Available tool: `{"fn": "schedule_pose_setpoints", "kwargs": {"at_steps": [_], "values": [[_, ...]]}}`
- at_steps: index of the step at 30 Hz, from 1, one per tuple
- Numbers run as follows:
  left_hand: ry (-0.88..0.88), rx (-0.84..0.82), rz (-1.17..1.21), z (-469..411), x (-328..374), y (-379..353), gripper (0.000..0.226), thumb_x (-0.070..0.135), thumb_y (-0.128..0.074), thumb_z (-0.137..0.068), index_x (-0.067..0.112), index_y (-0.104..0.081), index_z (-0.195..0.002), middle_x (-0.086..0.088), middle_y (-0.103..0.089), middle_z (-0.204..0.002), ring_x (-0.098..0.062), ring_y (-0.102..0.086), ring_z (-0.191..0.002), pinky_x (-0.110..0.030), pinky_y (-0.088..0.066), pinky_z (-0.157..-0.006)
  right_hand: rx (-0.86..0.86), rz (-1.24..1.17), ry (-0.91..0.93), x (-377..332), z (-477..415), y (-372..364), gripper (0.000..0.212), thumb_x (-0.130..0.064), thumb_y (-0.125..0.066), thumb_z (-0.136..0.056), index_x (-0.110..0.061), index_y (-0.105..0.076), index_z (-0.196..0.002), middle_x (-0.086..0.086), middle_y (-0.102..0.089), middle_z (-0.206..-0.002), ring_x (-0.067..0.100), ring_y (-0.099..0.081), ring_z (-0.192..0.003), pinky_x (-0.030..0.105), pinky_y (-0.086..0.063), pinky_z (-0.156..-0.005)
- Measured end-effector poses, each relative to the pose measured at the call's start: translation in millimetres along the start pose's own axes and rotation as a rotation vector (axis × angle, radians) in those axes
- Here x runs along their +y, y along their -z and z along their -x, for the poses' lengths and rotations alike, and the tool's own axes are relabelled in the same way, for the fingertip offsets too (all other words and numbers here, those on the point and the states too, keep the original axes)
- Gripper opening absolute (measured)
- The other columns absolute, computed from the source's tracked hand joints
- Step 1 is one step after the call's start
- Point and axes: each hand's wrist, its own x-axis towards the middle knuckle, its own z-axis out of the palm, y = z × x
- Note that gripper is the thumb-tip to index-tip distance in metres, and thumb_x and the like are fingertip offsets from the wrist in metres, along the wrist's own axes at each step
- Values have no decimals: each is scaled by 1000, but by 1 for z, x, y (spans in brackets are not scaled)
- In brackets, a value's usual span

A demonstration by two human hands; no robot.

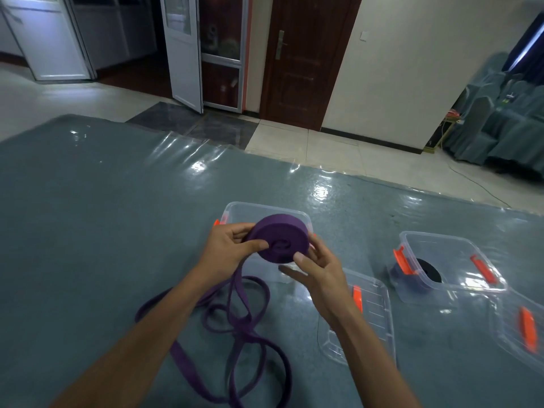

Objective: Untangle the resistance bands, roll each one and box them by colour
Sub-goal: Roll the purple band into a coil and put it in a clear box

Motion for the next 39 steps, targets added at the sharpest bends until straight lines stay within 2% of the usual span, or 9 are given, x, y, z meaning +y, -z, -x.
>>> {"fn": "schedule_pose_setpoints", "kwargs": {"at_steps": [3,7,10,14,21,26,31,36,39], "values": [[-40,16,49,-7,7,-5,30,12,-82,-68,28,-82,-94,-4,-80,-99,-17,-77,-91,-22,-58,-81,1,232,-143,29,6,7,44,-10,-68,-94,-25,-58,-134,6,-63,-136,21,-63,-122,40,-57,-95],[-71,3,84,-15,17,-13,30,13,-80,-71,28,-82,-98,-3,-79,-101,-16,-76,-94,-22,-57,-83,-70,673,-323,63,10,16,70,-17,-72,-92,-29,-36,-152,-6,-51,-144,12,-51,-129,18,-50,-87],[-89,2,110,-20,25,-18,28,12,-79,-72,27,-82,-96,0,-80,-98,-13,-75,-91,-20,-57,-82,-116,713,-355,71,7,15,74,-19,-73,-92,-28,-33,-154,-7,-48,-146,10,-49,-129,15,-49,-87],[-88,53,154,-25,31,-20,28,15,-79,-71,28,-82,-95,0,-80,-98,-11,-75,-89,-19,-57,-79,-191,618,-367,78,3,8,58,-10,-78,-85,-31,-55,-133,-7,-61,-131,12,-58,-120,14,-54,-80],[-94,84,174,-31,31,-10,30,17,-81,-71,23,-81,-100,-4,-79,-102,-14,-75,-92,-20,-57,-80,-154,626,-359,92,3,8,19,-2,-75,-85,-1,-68,-103,7,-73,-100,22,-71,-97,31,-59,-87],[-118,60,127,-34,24,-2,32,17,-82,-71,32,-82,-99,-1,-79,-102,-14,-76,-93,-20,-58,-82,-103,774,-301,87,4,15,28,-1,-64,-92,-13,-68,-117,4,-71,-111,18,-67,-103,19,-55,-84],[-37,-24,-93,-34,9,10,33,19,-86,-69,34,-81,-98,2,-79,-101,-17,-76,-95,-23,-59,-83,0,829,-204,64,-1,27,52,-10,-67,-94,-19,-53,-143,-5,-61,-134,10,-60,-119,17,-49,-93],[89,-233,-561,-32,-10,20,24,13,-85,-78,26,-78,-97,7,-79,-91,-12,-75,-89,-34,-59,-91,81,711,35,23,-9,24,54,-15,-72,-91,-31,-55,-140,-20,-64,-128,-4,-61,-116,14,-51,-91],[129,-325,-741,-27,-18,15,20,19,-84,-79,25,-77,-96,8,-76,-87,-14,-71,-87,-46,-56,-89,39,778,50,10,-11,17,58,-18,-76,-88,-32,-54,-141,-23,-62,-127,-11,-56,-117,9,-47,-94]]}}
